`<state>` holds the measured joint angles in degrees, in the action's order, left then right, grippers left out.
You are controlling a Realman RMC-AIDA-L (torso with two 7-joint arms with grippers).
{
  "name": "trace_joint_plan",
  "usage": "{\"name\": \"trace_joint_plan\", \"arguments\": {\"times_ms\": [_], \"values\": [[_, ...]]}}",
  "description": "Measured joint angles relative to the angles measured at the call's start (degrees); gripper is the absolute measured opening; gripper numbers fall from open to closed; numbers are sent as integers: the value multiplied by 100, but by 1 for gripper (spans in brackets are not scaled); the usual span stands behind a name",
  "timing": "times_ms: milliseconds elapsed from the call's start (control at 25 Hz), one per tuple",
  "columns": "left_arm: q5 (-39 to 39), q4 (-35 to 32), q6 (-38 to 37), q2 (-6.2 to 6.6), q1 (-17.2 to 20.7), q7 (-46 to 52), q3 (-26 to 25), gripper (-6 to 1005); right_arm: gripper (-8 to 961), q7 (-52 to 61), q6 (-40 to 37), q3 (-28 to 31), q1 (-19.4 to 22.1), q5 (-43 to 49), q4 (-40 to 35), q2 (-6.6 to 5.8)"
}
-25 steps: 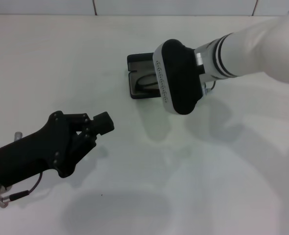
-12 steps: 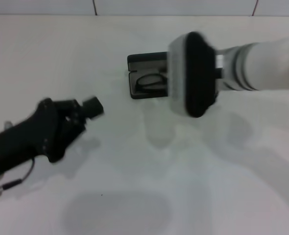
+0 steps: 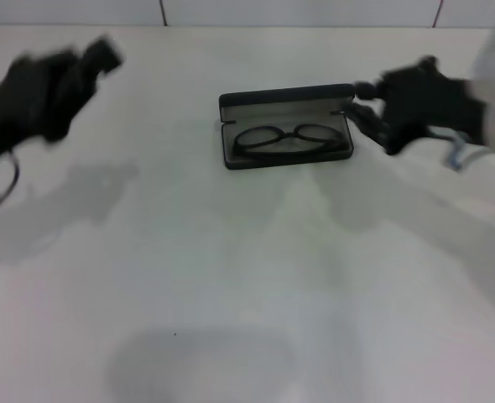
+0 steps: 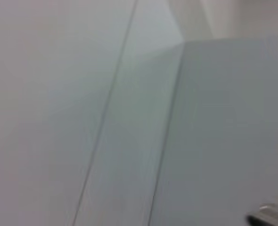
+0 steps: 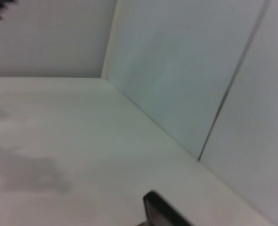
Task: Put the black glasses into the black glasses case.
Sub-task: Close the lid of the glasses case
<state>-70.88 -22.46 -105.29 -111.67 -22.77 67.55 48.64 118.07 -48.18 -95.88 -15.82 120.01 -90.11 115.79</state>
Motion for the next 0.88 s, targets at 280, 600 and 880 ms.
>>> {"name": "trace_joint_plan", "arguments": {"times_ms": [280,600,880], "values": [[-2052,-451,1758,319,-1826,1632,17,50,220,-784,-1384,1402,579,-1007,384,3],[-4647,-313,3832,-75,-3183,2448,24,86,232,-1682,-1426,1833,739,-1854,1329,-12],[-4852,-334,4405,-427,-3191,2453,21,118,242,-2022,-1378,2041,623,-2166,1794,5]]}}
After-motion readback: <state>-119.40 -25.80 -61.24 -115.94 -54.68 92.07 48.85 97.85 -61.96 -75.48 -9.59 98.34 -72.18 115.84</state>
